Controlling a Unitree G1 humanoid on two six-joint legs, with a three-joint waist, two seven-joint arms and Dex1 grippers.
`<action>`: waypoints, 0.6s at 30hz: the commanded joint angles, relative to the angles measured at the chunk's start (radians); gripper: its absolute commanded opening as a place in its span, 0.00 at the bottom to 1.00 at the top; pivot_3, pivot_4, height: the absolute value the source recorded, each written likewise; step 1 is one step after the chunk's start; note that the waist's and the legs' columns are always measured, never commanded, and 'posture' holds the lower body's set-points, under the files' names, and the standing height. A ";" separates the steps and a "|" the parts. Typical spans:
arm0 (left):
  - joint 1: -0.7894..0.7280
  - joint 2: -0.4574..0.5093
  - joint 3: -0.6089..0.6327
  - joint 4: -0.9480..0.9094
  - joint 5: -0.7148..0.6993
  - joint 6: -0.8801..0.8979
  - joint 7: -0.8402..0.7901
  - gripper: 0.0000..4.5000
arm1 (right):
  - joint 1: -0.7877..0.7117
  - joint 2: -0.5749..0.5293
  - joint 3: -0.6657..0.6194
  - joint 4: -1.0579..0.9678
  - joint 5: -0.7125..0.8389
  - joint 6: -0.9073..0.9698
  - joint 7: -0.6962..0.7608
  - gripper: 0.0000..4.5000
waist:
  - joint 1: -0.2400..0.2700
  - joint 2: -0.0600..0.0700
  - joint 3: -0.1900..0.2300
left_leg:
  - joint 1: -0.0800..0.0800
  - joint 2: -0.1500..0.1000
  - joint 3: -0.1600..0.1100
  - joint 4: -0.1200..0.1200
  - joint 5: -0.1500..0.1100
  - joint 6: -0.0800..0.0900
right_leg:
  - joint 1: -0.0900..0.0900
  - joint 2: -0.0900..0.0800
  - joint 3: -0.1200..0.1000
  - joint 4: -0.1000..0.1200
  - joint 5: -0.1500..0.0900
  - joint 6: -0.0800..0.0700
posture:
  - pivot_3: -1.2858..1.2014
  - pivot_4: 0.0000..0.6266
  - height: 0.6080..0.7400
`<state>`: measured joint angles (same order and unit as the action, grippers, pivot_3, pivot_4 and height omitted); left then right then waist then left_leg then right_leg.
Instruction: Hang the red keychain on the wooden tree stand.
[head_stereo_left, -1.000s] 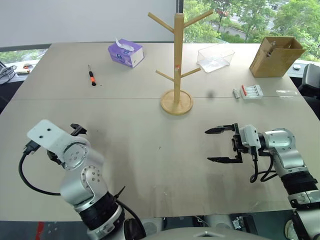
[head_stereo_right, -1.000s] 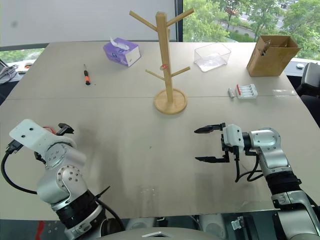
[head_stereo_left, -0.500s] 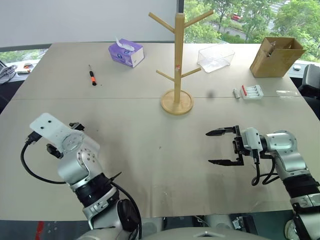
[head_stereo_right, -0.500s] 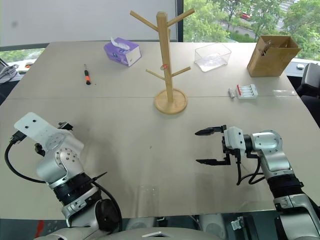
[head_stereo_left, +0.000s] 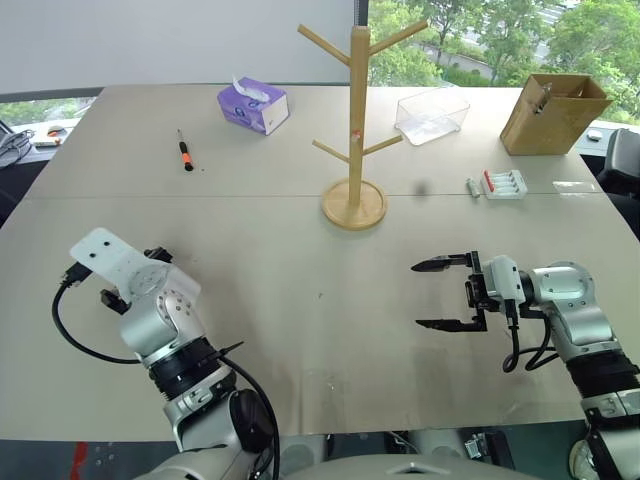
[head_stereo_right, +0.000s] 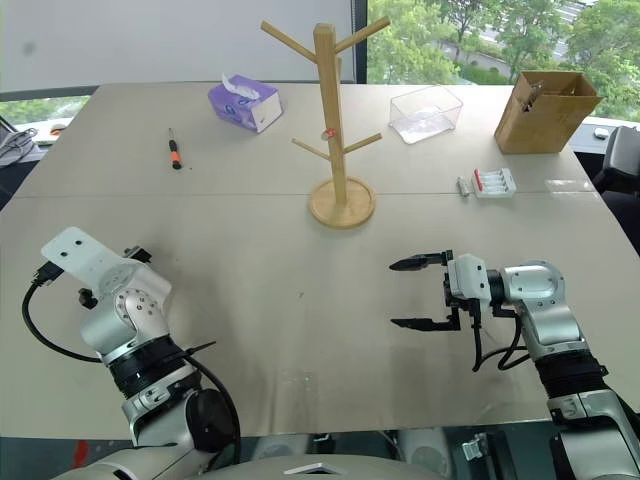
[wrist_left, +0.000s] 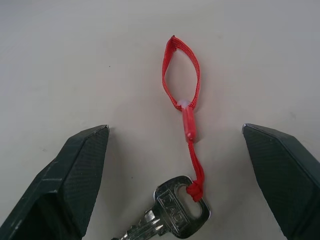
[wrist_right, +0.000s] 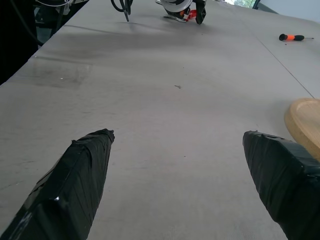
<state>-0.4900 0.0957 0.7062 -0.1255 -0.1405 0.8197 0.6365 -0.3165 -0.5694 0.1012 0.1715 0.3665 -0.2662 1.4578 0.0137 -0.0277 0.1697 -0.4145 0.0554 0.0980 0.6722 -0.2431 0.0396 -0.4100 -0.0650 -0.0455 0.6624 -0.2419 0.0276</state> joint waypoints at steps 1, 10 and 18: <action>-0.009 0.023 0.002 0.008 0.002 -0.028 -0.008 0.98 | 0.009 -0.010 -0.020 -0.044 0.027 -0.001 -0.005 0.99 | 0.000 0.000 0.000 | 0.000 0.000 0.000 0.000 0.000 0.000 | 0.000 0.000 0.000 0.000 0.000 0.000 | 0.52 0.24 1.00; -0.023 0.018 0.005 0.031 -0.002 -0.056 0.007 0.59 | 0.013 -0.015 -0.020 -0.060 0.030 0.010 -0.010 1.00 | 0.000 0.000 0.000 | 0.000 0.000 0.000 0.000 0.000 0.000 | 0.000 0.000 0.000 0.000 0.000 0.000 | 0.52 0.24 1.00; -0.028 0.016 0.001 0.036 -0.002 -0.066 0.014 0.01 | 0.010 -0.018 -0.024 -0.070 0.031 0.021 -0.014 1.00 | 0.000 0.000 0.000 | 0.000 0.000 0.000 0.000 0.000 0.000 | 0.000 0.000 0.000 0.000 0.000 0.000 | 0.52 0.24 1.00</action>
<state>-0.5034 0.1046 0.7068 -0.0837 -0.1426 0.7739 0.6413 -0.3037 -0.5749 0.1011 0.1343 0.3677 -0.2444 1.4457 0.0138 -0.0280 0.1695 -0.4146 0.0554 0.0980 0.6722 -0.2431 0.0395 -0.4100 -0.0651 -0.0456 0.6625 -0.2418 0.0276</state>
